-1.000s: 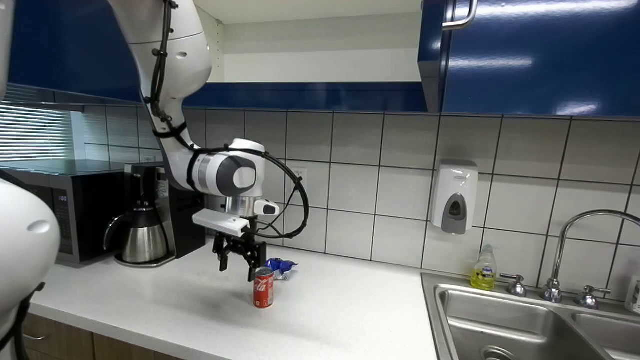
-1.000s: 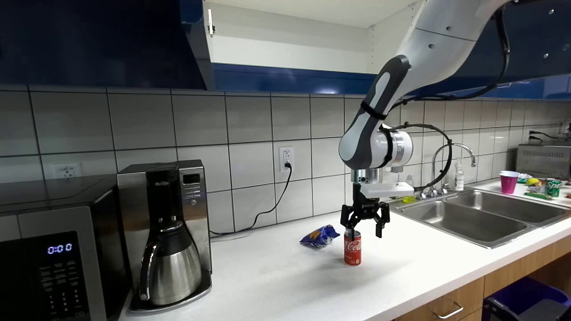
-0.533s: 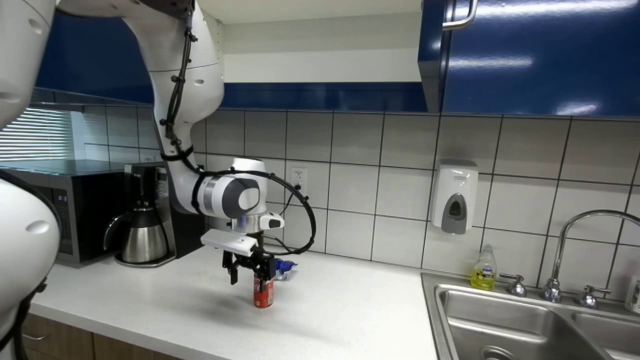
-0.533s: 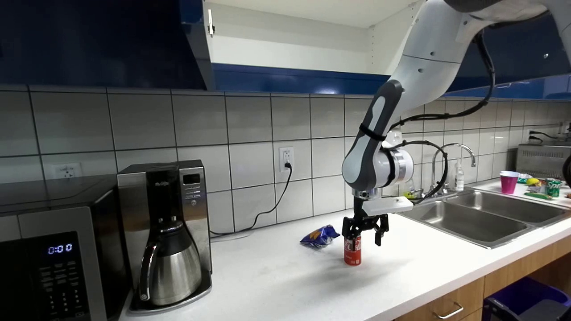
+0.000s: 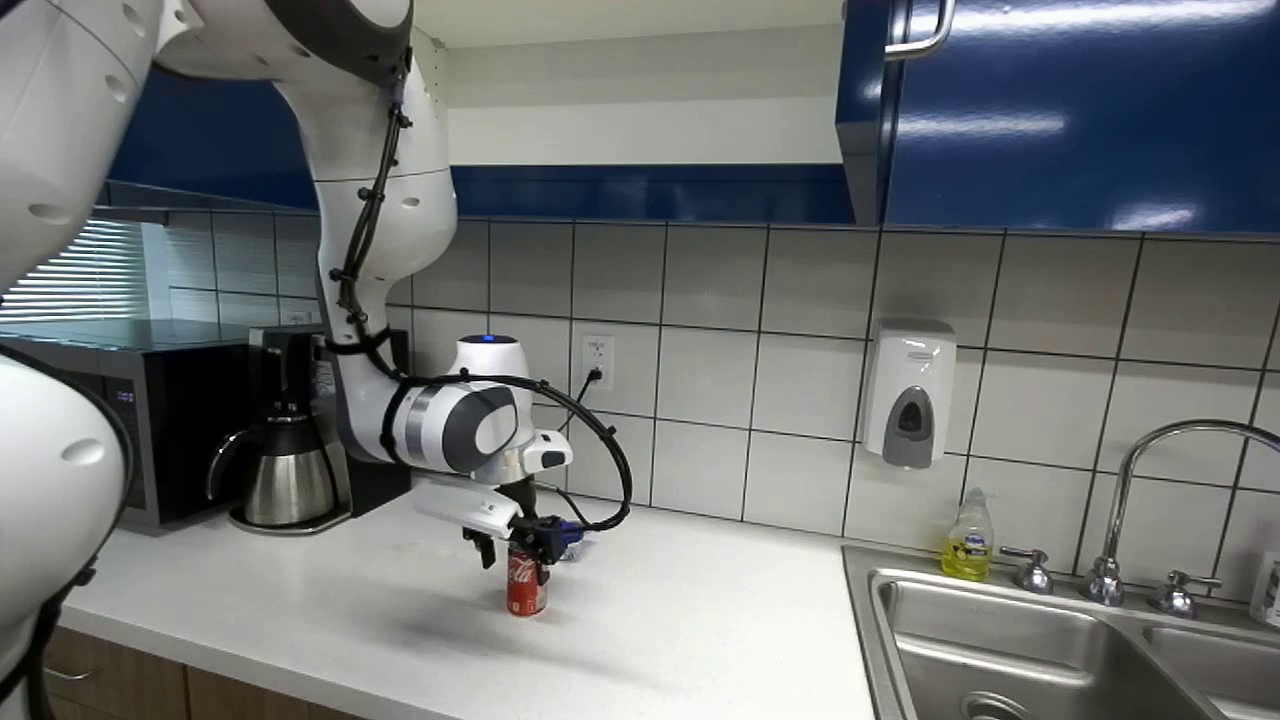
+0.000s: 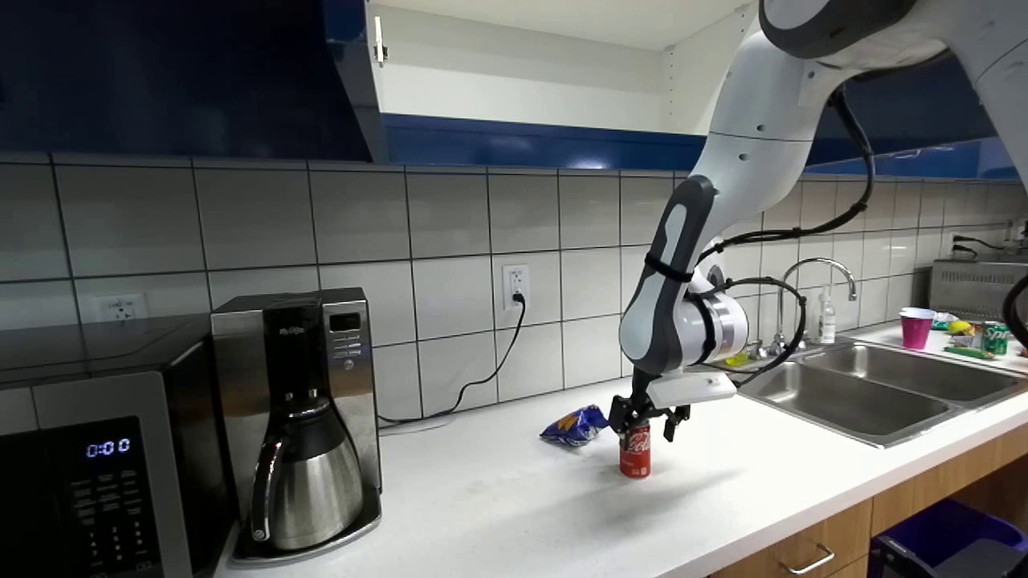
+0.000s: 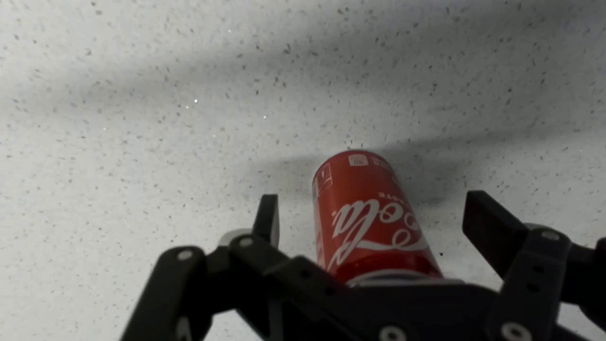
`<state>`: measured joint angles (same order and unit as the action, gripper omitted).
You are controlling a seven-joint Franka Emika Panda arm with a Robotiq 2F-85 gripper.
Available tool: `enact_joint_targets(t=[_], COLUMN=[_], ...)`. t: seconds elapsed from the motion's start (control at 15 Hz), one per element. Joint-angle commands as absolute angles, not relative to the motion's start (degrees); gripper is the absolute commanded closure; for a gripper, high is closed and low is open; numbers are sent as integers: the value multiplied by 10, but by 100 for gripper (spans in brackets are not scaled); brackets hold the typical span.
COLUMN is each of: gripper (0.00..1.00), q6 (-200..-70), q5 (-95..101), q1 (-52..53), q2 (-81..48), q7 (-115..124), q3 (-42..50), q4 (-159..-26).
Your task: Put the can in the top cabinet
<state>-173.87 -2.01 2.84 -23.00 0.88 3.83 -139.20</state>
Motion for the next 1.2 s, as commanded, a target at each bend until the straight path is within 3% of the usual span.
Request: enact_joint_targets(t=[0.0, 0.6, 0.67, 0.73, 0.93, 1.0, 1.13], gripper=[0, 0, 8, 26, 51, 58, 62], q6=[-1793, -1844, -1849, -1851, -1861, -1863, -1866], q5=[-2, -19, -21, -22, -25, -26, -28], q1=[62, 123, 126, 127, 130, 132, 132], q2=[-250, -282, -285, -286, -293, -296, -299], q7=[39, 41, 41, 40, 39, 38, 38], q3=[74, 122, 123, 123, 122, 123, 121], q4=[-1386, -1382, -1381, -1380, -1375, -1373, -1371])
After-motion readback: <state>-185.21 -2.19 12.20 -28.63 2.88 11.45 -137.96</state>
